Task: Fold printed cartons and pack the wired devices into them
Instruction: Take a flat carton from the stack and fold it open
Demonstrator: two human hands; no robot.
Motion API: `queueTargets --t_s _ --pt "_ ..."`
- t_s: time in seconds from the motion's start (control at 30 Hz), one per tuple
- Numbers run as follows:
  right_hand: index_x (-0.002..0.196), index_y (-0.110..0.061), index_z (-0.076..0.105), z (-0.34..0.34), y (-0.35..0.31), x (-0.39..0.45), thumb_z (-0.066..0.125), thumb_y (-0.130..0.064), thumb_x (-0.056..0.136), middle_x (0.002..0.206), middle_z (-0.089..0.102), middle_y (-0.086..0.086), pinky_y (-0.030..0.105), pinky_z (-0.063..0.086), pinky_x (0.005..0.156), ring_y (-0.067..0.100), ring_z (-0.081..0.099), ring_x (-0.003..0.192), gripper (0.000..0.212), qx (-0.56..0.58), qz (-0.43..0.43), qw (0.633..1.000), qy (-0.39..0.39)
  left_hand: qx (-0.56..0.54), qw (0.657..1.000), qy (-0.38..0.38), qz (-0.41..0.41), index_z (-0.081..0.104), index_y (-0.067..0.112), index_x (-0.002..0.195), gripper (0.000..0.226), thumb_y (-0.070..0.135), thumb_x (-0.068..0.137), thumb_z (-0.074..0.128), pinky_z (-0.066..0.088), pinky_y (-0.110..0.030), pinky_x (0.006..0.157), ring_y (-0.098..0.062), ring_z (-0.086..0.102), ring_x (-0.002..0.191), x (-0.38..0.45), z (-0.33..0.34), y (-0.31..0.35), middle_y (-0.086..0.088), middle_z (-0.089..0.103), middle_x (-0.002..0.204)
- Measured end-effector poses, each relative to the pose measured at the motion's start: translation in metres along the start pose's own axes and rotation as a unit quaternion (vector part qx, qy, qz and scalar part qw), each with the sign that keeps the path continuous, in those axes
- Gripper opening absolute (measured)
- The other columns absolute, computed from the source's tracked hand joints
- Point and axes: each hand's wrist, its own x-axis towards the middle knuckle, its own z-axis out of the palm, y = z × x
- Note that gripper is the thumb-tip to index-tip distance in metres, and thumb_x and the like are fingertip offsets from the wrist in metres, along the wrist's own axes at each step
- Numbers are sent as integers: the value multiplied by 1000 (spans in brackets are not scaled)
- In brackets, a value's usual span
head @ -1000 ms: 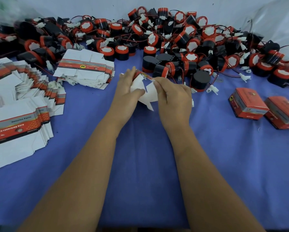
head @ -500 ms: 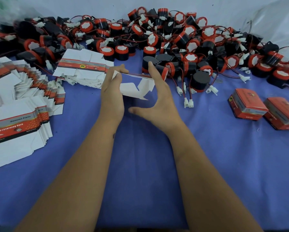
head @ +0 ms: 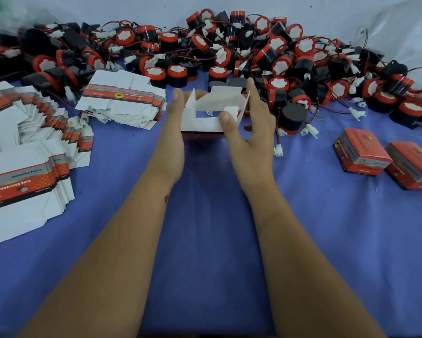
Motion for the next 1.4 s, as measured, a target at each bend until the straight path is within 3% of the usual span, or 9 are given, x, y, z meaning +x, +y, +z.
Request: queueTargets --t_s 0.13,0.2,0.37,0.6,0.77,0.97,1.17,1.27,1.4 --pt "151 -34 27 5 0 -4 54 -49 91 127 49 -26 32 29 113 6 37 129 68 -19 -20 997 -70 4 998 68 -13 65 27 118 60 61 97 20 44 -42 110 -12 65 114 2 -2 -1 4 73 116" --pt "153 -31 27 10 0 -5 59 -42 92 128 47 -29 27 36 109 -1 43 127 70 10 -31 994 -103 -20 994 109 -22 64 30 119 57 59 101 19 43 -42 110 -9 65 114 3 -3 -1 10 73 114" --pt "154 -27 22 14 -2 -6 57 -40 94 136 52 -11 43 42 107 15 47 129 71 74 3 994 -84 -110 993 45 17 62 16 119 61 52 104 15 54 -34 92 -19 67 110 4 2 1 -1 73 110" --pt "127 -35 53 4 -10 0 62 -23 95 112 66 -23 17 51 84 -1 61 110 35 225 106 968 -28 -30 999 -21 -1 44 25 130 33 31 99 54 58 -35 79 -17 69 106 -2 9 -7 7 70 118" --pt "130 -21 57 5 -8 0 52 -20 102 113 68 -9 16 52 78 1 65 102 28 264 162 950 -44 -38 999 17 -10 46 34 117 24 27 96 58 58 -33 73 -17 72 98 -4 11 -8 8 71 108" --pt "141 -18 48 8 -7 -4 55 -18 97 132 60 0 39 50 102 15 57 122 44 206 101 973 -38 9 997 41 63 42 32 115 29 13 95 51 57 -25 71 -10 69 96 -9 14 -6 11 65 111" --pt "121 -43 52 8 -7 -3 52 -23 95 122 62 -8 46 49 101 17 58 117 33 199 79 976 -38 28 995 23 89 43 35 115 33 9 96 49 59 -37 84 -12 64 105 -8 15 -8 13 60 112" --pt "113 -36 58 7 -5 -2 55 -24 90 115 66 -1 46 52 96 22 62 110 25 214 131 967 -50 3 998 25 52 48 30 113 30 6 95 49 59 -32 76 -10 67 95 -5 13 -10 9 64 110" --pt "102 -25 57 5 -5 1 58 -13 87 99 64 -2 30 56 75 13 63 89 19 250 165 953 -50 -24 999 20 23 51 28 113 30 6 93 49 57 -30 67 -11 69 88 -3 10 -12 10 68 104"
